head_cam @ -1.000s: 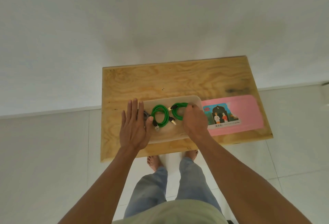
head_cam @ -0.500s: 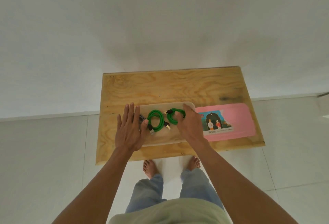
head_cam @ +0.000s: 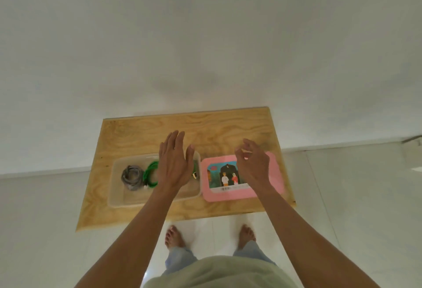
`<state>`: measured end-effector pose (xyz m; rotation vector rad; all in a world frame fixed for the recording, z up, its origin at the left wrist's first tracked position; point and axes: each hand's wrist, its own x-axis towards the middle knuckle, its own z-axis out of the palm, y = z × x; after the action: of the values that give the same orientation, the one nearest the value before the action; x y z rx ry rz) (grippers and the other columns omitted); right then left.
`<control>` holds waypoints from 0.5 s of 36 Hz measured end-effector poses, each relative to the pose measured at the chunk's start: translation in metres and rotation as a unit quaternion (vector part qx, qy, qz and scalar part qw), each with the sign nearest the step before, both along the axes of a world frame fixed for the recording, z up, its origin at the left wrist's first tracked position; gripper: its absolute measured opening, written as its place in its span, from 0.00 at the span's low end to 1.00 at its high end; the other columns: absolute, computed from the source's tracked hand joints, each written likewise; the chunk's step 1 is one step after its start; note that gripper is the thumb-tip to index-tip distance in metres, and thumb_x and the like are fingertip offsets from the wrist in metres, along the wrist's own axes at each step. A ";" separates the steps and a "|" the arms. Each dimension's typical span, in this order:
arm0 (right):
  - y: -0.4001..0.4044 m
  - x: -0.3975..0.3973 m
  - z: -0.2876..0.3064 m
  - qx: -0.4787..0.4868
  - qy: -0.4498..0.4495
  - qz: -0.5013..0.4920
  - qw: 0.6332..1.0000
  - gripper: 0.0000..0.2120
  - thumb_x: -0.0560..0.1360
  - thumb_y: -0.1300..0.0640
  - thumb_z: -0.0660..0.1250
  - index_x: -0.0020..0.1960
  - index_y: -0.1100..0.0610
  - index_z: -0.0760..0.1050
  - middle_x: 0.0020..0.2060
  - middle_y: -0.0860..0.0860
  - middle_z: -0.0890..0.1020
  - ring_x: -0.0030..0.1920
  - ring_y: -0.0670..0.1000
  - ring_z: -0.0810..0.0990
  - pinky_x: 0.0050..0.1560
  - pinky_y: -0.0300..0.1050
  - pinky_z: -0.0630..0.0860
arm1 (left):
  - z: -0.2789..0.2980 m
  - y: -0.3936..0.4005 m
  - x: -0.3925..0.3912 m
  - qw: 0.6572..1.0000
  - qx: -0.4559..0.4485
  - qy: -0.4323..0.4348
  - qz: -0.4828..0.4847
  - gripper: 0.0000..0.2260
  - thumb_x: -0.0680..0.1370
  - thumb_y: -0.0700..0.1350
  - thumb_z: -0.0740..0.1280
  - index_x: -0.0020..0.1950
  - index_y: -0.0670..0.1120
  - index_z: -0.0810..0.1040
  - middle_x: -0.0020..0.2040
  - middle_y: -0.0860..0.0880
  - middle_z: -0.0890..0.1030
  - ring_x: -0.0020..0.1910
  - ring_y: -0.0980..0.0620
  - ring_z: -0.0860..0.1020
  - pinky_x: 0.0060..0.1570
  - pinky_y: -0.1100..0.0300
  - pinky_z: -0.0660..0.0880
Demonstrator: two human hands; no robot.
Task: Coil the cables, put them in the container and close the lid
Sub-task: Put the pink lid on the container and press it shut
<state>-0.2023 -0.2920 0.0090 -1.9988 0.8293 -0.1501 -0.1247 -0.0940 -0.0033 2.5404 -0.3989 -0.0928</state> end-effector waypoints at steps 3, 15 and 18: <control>-0.041 -0.016 -0.014 -0.023 0.042 -0.005 0.999 0.19 0.78 0.54 0.66 0.69 0.56 0.73 0.62 0.53 0.80 0.56 0.52 0.81 0.59 0.43 0.75 | -0.007 -0.045 -0.020 1.000 -0.002 0.003 -0.020 0.23 0.83 0.51 0.58 0.73 0.38 0.68 0.74 0.38 0.69 0.74 0.37 0.66 0.72 0.40 0.63; -0.101 -0.056 -0.075 -0.092 0.191 0.102 0.972 0.30 0.80 0.47 0.63 0.78 0.51 0.57 0.79 0.52 0.57 0.78 0.56 0.55 0.73 0.55 0.64 | -0.071 -0.114 -0.069 0.982 0.089 0.162 0.033 0.27 0.80 0.49 0.67 0.75 0.40 0.64 0.76 0.41 0.66 0.76 0.41 0.60 0.75 0.46 0.59; -0.102 -0.058 -0.089 -0.115 0.205 0.138 0.962 0.33 0.79 0.44 0.61 0.80 0.49 0.52 0.80 0.52 0.51 0.79 0.56 0.48 0.75 0.59 0.58 | -0.089 -0.114 -0.072 0.977 0.139 0.161 0.014 0.28 0.79 0.56 0.66 0.73 0.42 0.67 0.76 0.42 0.66 0.77 0.41 0.59 0.74 0.42 0.59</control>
<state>-0.2606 -0.3941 -0.0803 -2.3856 0.8012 0.3565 -0.1968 -0.2076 -0.0926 2.7371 -0.2326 -0.5782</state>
